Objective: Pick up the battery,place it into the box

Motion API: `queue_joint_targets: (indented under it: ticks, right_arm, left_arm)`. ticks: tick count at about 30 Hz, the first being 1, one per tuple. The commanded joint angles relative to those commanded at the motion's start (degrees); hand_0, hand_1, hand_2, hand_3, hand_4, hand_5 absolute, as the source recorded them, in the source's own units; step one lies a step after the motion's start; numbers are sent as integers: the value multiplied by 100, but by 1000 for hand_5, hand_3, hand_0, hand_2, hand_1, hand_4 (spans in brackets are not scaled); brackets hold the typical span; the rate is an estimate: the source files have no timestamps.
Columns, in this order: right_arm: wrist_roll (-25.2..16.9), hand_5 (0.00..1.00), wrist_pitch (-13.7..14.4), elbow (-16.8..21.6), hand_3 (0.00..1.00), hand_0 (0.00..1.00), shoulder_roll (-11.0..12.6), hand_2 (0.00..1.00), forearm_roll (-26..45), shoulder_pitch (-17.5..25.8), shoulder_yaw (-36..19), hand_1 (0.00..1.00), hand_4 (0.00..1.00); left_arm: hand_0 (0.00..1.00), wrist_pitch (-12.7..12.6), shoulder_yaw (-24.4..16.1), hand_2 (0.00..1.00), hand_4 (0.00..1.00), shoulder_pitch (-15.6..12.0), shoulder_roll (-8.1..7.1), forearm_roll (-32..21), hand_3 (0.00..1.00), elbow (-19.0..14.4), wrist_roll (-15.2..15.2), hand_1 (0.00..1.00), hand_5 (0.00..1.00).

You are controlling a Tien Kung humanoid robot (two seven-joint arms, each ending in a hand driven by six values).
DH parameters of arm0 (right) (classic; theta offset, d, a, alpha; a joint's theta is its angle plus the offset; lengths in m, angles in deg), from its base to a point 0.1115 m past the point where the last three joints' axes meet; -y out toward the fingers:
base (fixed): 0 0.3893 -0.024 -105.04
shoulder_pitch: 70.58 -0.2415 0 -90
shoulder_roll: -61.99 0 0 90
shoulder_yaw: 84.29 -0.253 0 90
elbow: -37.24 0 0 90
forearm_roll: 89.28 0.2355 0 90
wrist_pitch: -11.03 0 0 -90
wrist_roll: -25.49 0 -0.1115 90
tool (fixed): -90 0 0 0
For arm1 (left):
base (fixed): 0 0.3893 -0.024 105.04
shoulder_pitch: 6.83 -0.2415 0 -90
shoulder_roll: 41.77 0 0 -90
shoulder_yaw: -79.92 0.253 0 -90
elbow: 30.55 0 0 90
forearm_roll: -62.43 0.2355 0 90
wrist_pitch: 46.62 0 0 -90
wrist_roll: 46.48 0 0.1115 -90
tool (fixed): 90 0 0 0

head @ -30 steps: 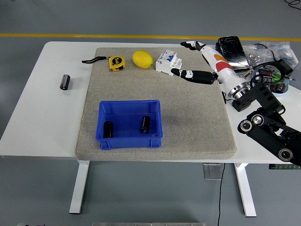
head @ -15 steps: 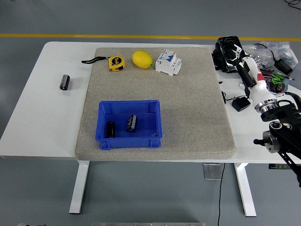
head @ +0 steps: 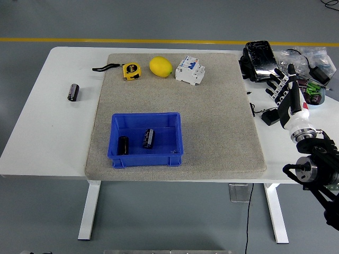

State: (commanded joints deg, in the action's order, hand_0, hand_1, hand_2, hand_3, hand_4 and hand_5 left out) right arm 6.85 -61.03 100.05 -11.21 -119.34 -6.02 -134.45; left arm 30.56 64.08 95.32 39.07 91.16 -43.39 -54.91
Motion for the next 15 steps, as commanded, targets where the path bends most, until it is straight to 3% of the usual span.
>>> queue_joint_targets:
  ticks: [15]
  right_arm:
    - [62, 998, 71, 43, 893, 926, -57, 879, -231, 144, -175, 870, 998]
  left_arm:
    - [701, -4, 14, 712, 607, 25, 11, -8, 593, 1, 13, 679, 487]
